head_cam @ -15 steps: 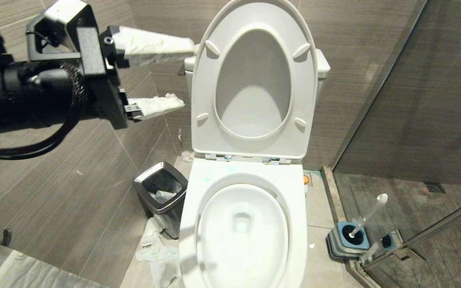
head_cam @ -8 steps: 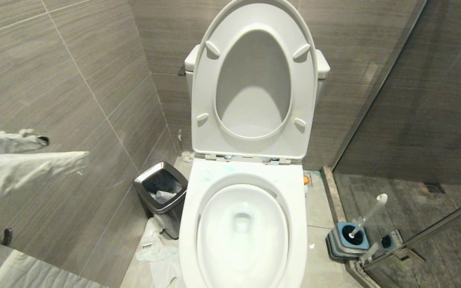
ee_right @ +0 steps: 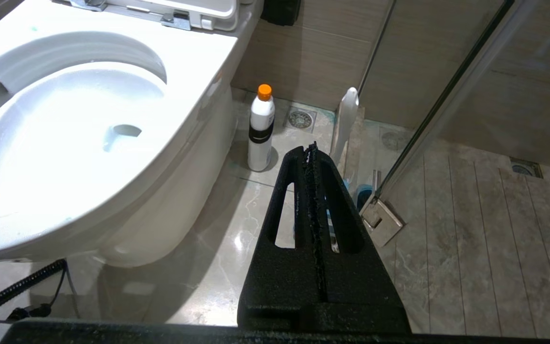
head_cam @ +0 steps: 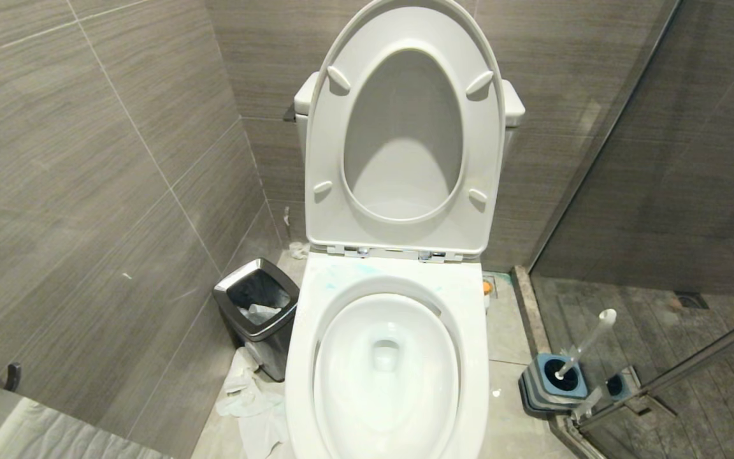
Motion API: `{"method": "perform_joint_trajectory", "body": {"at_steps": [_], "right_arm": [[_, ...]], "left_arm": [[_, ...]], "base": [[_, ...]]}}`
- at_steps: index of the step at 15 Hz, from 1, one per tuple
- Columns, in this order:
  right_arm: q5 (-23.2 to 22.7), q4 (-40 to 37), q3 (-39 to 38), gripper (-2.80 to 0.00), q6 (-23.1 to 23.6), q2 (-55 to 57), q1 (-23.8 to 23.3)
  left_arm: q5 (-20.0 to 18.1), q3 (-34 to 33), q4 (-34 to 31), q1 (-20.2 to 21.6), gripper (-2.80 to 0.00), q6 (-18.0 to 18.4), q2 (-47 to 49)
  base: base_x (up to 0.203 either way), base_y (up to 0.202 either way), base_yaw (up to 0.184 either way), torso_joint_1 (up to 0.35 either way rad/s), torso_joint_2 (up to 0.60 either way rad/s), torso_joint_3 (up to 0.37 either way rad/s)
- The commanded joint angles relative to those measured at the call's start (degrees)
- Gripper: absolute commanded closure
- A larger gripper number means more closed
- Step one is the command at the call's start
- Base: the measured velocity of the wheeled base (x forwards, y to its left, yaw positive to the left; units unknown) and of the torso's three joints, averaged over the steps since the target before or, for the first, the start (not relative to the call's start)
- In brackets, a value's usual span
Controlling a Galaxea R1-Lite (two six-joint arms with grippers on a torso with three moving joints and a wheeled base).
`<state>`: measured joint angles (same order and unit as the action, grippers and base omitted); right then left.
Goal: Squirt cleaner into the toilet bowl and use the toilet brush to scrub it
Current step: Pour in the cleaning agent
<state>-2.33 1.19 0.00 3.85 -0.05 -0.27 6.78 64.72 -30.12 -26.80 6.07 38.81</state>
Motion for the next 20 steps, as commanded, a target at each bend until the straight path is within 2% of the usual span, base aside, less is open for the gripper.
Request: {"method": "perform_joint_trajectory", "body": {"at_steps": [1, 3, 7, 9, 13, 15, 18, 20], "right_arm": [[-0.04, 0.04, -0.71, 0.00, 0.02, -0.04, 0.00], [-0.04, 0.04, -0.76, 0.00, 0.02, -0.04, 0.00], [-0.04, 0.04, -0.70, 0.00, 0.02, -0.04, 0.00], [-0.04, 0.04, -0.71, 0.00, 0.02, -0.04, 0.00], [-0.04, 0.04, -0.70, 0.00, 0.02, -0.04, 0.00], [-0.04, 0.04, -0.70, 0.00, 0.02, -0.04, 0.00], [-0.04, 0.04, -0.70, 0.00, 0.02, -0.04, 0.00], [-0.04, 0.04, -0.70, 0.00, 0.02, -0.04, 0.00]], "left_arm": [[0.12, 0.43, 0.10, 0.55, 0.00, 0.63, -1.90], [-0.07, 0.49, 0.15, 1.57, 0.00, 2.20, -3.10], [-0.11, 1.02, 0.24, 4.61, 0.00, 3.12, -6.04], [-0.47, 2.08, 0.24, 7.30, 0.00, 3.47, -7.92], [-0.31, 3.04, 2.67, 8.46, 0.00, 3.51, -11.74], [-0.64, 2.93, 2.86, 11.13, 0.00, 3.74, -13.31], [-4.02, 2.80, 2.88, 16.66, 0.00, 4.76, -16.70], [-8.95, 2.37, 2.73, 22.90, 0.00, 5.43, -19.14]], "base": [[0.000, 0.000, 0.000, 0.000, 0.00, 0.000], [0.000, 0.000, 0.000, 0.000, 0.00, 0.000], [0.000, 0.000, 0.000, 0.000, 0.00, 0.000], [0.000, 0.000, 0.000, 0.000, 0.00, 0.000], [0.000, 0.000, 0.000, 0.000, 0.00, 0.000], [0.000, 0.000, 0.000, 0.000, 0.00, 0.000], [0.000, 0.000, 0.000, 0.000, 0.00, 0.000], [0.000, 0.000, 0.000, 0.000, 0.00, 0.000]]}}
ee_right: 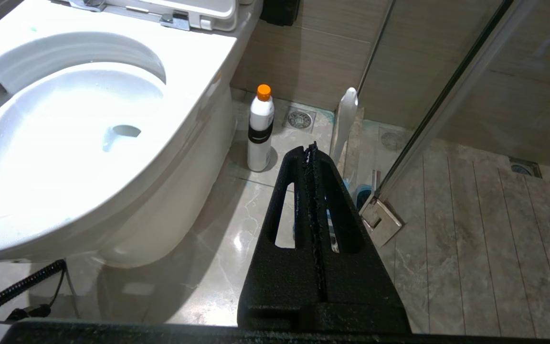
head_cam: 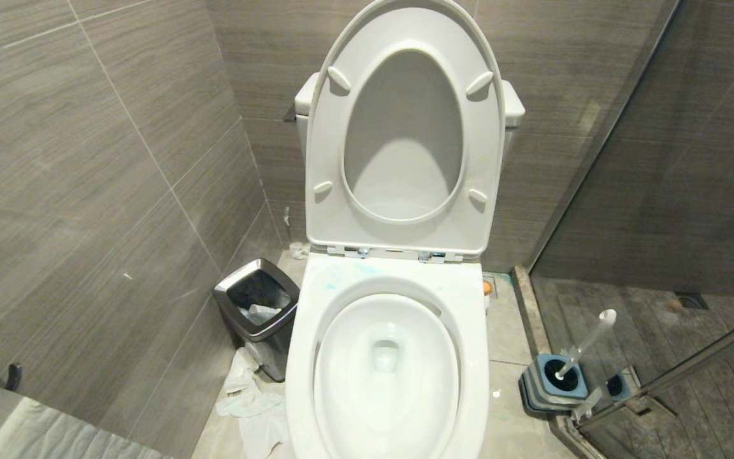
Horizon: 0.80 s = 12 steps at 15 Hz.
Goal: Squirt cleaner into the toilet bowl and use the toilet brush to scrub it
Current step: Pour in the cleaning agent
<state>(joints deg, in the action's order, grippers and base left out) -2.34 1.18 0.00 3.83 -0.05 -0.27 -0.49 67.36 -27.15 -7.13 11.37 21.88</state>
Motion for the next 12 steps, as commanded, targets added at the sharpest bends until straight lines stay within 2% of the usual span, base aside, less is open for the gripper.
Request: {"method": "perform_joint_trajectory", "body": {"at_steps": [1, 3, 9, 12], "right_arm": [[-0.03, 0.05, -0.70, 0.00, 0.04, -0.04, 0.00], [-0.03, 0.05, -0.70, 0.00, 0.04, -0.04, 0.00], [-0.03, 0.05, -0.70, 0.00, 0.04, -0.04, 0.00], [-0.03, 0.05, -0.70, 0.00, 0.04, -0.04, 0.00]], "left_arm": [[-4.37, -1.32, -0.31, 6.53, 0.00, 0.21, -3.70], [-7.07, -5.38, -0.27, 9.57, 0.00, 0.07, -6.96], [-1.38, -6.80, -0.10, 9.77, 0.00, 0.34, -7.20], [-0.75, -9.93, -0.12, 9.47, 0.00, -0.13, -8.28]], "base": [[0.000, 0.000, 0.000, 0.000, 0.00, 0.000], [0.000, 0.000, 0.000, 0.000, 0.00, 0.000], [0.000, 0.000, 0.000, 0.000, 0.00, 0.000], [0.000, 0.000, 0.000, 0.000, 0.00, 0.000]]}}
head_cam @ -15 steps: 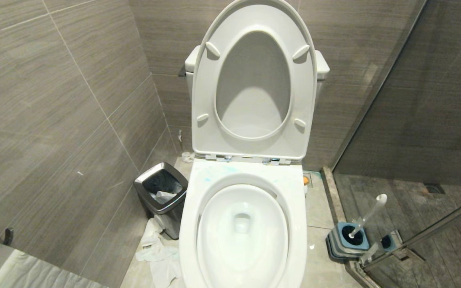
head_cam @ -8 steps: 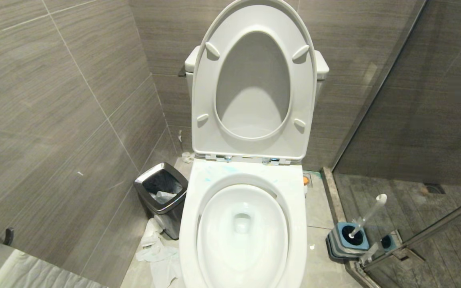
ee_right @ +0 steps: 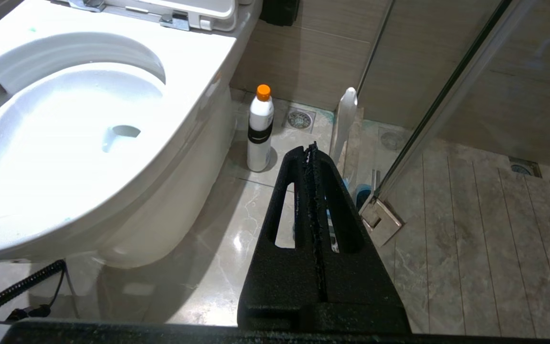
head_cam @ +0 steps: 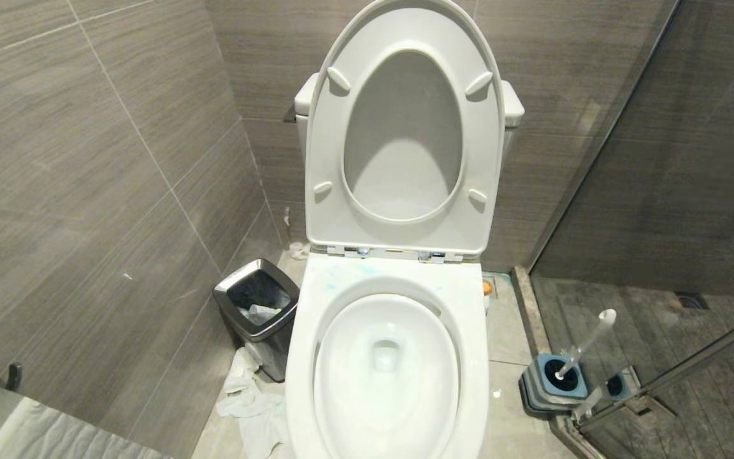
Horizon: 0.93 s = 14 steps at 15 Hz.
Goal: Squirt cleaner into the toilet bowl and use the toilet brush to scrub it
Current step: Pour in the cleaning agent
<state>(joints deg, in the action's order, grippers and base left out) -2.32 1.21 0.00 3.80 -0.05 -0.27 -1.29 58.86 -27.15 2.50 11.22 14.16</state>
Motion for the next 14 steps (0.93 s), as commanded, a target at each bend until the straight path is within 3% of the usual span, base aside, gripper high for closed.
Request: {"method": "perform_joint_trajectory", "body": {"at_steps": [1, 7, 10, 12, 14], "right_arm": [[-0.06, 0.02, -0.70, 0.00, 0.06, -0.04, 0.00], [-0.06, 0.03, -0.70, 0.00, 0.06, -0.04, 0.00], [-0.06, 0.02, -0.70, 0.00, 0.06, -0.04, -0.02], [-0.06, 0.02, -0.77, 0.00, 0.06, -0.04, 0.00], [-0.06, 0.02, -0.70, 0.00, 0.06, -0.04, 0.00]], "left_arm": [[0.53, -3.32, -0.10, -0.63, 0.00, 0.03, -1.74], [3.51, -18.54, 1.53, -1.98, 0.00, -0.28, -13.38], [4.45, -22.90, 4.78, -2.06, 0.00, -1.91, -14.07], [4.25, -28.00, 9.35, -2.06, 0.00, -2.18, -14.09], [4.02, -33.72, 18.57, -2.23, 0.00, -2.89, -14.09]], "base": [[0.000, 0.000, 0.000, 0.000, 0.00, 0.000], [0.000, 0.000, 0.000, 0.000, 0.00, 0.000], [0.000, 0.000, 0.000, 0.000, 0.00, 0.000], [0.000, 0.000, 0.000, 0.000, 0.00, 0.000], [0.000, 0.000, 0.000, 0.000, 0.00, 0.000]]}}
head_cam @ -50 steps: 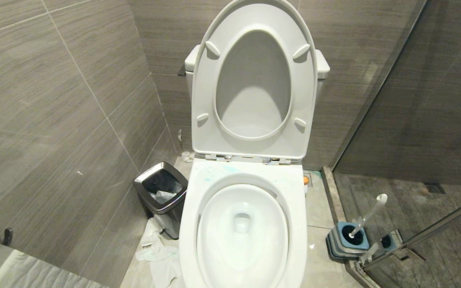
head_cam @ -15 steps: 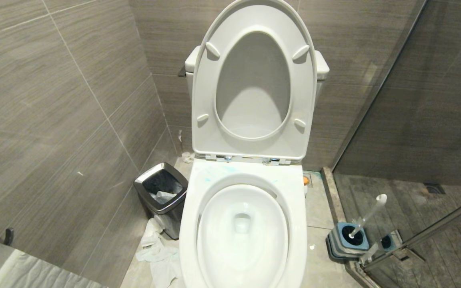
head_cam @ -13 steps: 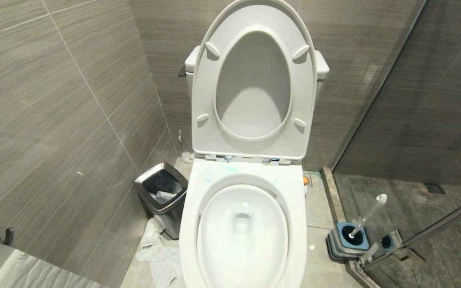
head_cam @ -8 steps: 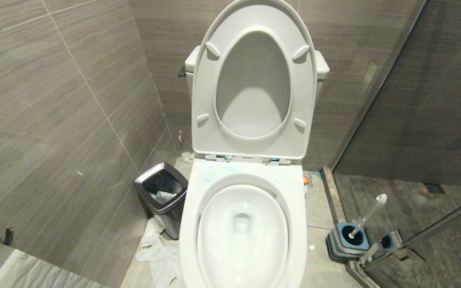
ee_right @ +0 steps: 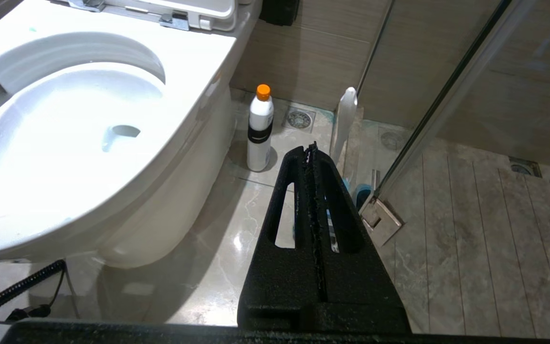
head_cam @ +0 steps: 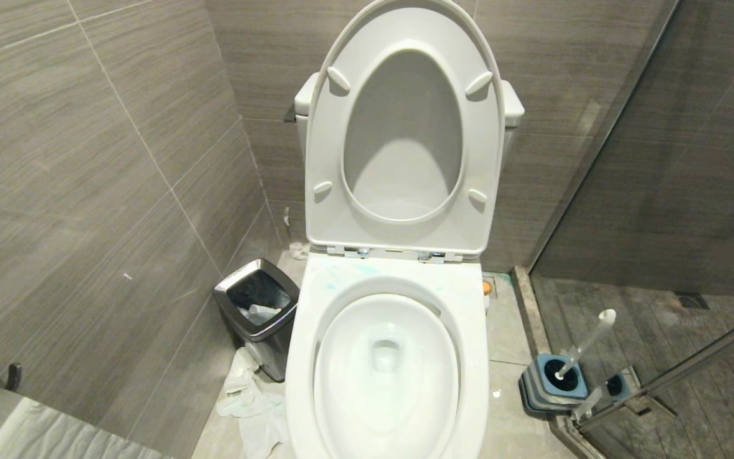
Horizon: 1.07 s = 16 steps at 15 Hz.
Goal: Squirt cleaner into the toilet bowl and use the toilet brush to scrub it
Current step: Pour in the cleaning agent
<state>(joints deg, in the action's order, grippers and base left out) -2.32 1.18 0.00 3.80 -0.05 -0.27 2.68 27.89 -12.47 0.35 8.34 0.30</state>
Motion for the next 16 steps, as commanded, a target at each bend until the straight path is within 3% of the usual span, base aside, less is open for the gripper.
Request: {"method": "perform_joint_trajectory", "body": {"at_steps": [1, 3, 7, 10, 16], "right_arm": [[-0.06, 0.05, -0.70, 0.00, 0.06, -0.04, 0.00], [-0.06, 0.05, -0.78, 0.00, 0.06, -0.04, 0.00], [-0.06, 0.05, -0.70, 0.00, 0.06, -0.04, 0.00], [-0.06, 0.05, -0.70, 0.00, 0.06, -0.04, 0.00], [-0.06, 0.05, -0.70, 0.00, 0.06, -0.04, 0.00]], "left_arm": [[-0.66, -4.38, 9.91, -0.20, 0.00, -0.53, -0.23], [-2.15, -6.47, 18.76, -0.26, 0.00, -2.39, -0.28], [-2.51, -12.16, 28.47, -0.27, 0.00, -3.31, -0.30], [-2.51, -13.77, 29.63, -0.27, 0.00, -3.24, -0.30], [-1.96, -27.75, 29.64, -0.27, 0.00, 0.77, -0.30]], "base": [[0.000, 0.000, 0.000, 0.000, 0.00, 0.000], [0.000, 0.000, 0.000, 0.000, 0.00, 0.000], [0.000, 0.000, 0.000, 0.000, 0.00, 0.000], [0.000, 0.000, 0.000, 0.000, 0.00, 0.000], [0.000, 0.000, 0.000, 0.000, 0.00, 0.000]]}}
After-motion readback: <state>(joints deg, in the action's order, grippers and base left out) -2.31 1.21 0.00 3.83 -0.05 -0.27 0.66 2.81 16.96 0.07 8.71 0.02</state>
